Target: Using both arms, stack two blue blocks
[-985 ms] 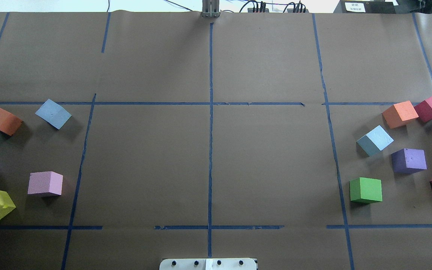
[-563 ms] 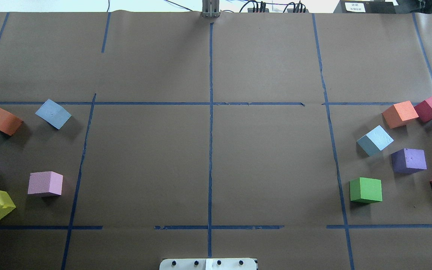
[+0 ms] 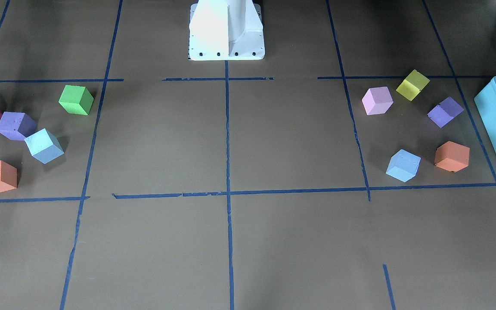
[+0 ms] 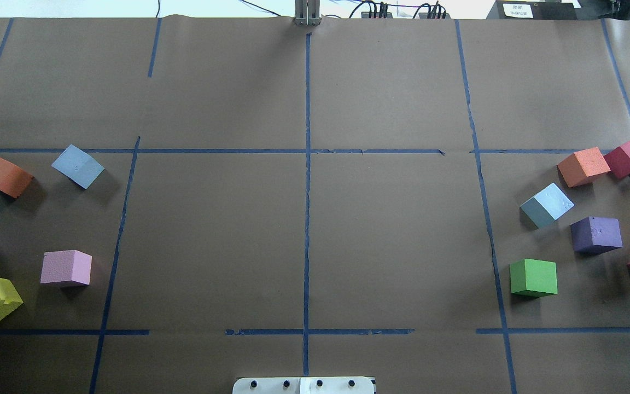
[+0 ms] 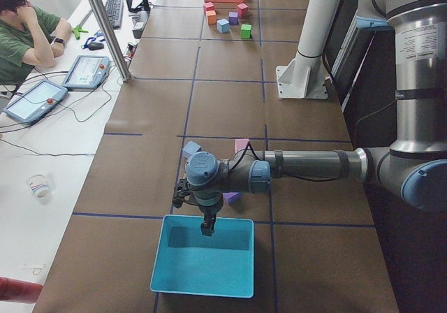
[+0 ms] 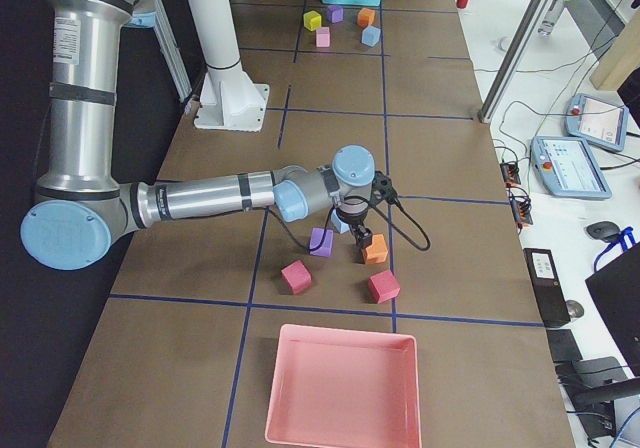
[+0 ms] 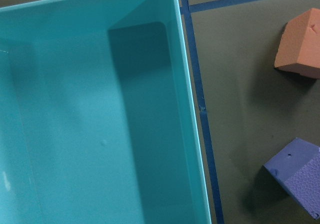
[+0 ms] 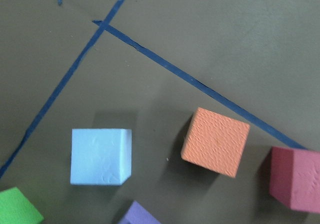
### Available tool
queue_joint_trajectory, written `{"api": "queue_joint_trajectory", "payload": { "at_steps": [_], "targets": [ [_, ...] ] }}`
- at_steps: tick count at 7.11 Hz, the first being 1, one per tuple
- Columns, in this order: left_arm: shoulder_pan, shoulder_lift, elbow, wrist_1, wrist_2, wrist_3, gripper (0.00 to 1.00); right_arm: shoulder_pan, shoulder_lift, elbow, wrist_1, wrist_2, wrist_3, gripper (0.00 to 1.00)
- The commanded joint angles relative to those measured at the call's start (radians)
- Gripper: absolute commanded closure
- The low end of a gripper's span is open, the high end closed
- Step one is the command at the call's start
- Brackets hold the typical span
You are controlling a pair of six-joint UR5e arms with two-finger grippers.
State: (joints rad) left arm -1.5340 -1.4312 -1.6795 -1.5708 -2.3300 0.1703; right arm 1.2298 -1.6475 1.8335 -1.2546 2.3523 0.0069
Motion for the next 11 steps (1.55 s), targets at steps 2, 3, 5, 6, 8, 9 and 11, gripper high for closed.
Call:
{"api": "queue_joint_trajectory", "payload": {
  "at_steps": [2, 3, 5, 6, 8, 9, 11],
  "targets": [
    [0.0, 0.0, 0.0, 0.002, 0.001, 0.0, 0.0, -0.24, 0.083, 0.004, 0.034, -0.181, 0.395, 0.0],
    [0.0, 0.002, 0.0, 0.003, 0.001, 0.0, 0.0, -0.297, 0.084, 0.0, 0.052, -0.229, 0.457, 0.0],
    [0.0, 0.002, 0.0, 0.002, 0.001, 0.0, 0.0, -0.326, 0.081, -0.039, 0.08, -0.26, 0.461, 0.0],
    [0.0, 0.002, 0.001, 0.002, 0.001, 0.0, 0.0, -0.328, 0.08, -0.057, 0.081, -0.26, 0.45, 0.0],
    [0.0, 0.002, 0.001, 0.002, 0.001, 0.0, 0.0, -0.328, 0.074, -0.066, 0.087, -0.26, 0.404, 0.01],
    [0.0, 0.002, 0.001, 0.002, 0.001, 0.0, 0.0, -0.34, 0.075, -0.078, 0.087, -0.26, 0.404, 0.01],
    [0.0, 0.0, 0.001, 0.0, 0.001, 0.0, 0.0, -0.366, 0.08, -0.111, 0.087, -0.26, 0.401, 0.01]
  ]
}}
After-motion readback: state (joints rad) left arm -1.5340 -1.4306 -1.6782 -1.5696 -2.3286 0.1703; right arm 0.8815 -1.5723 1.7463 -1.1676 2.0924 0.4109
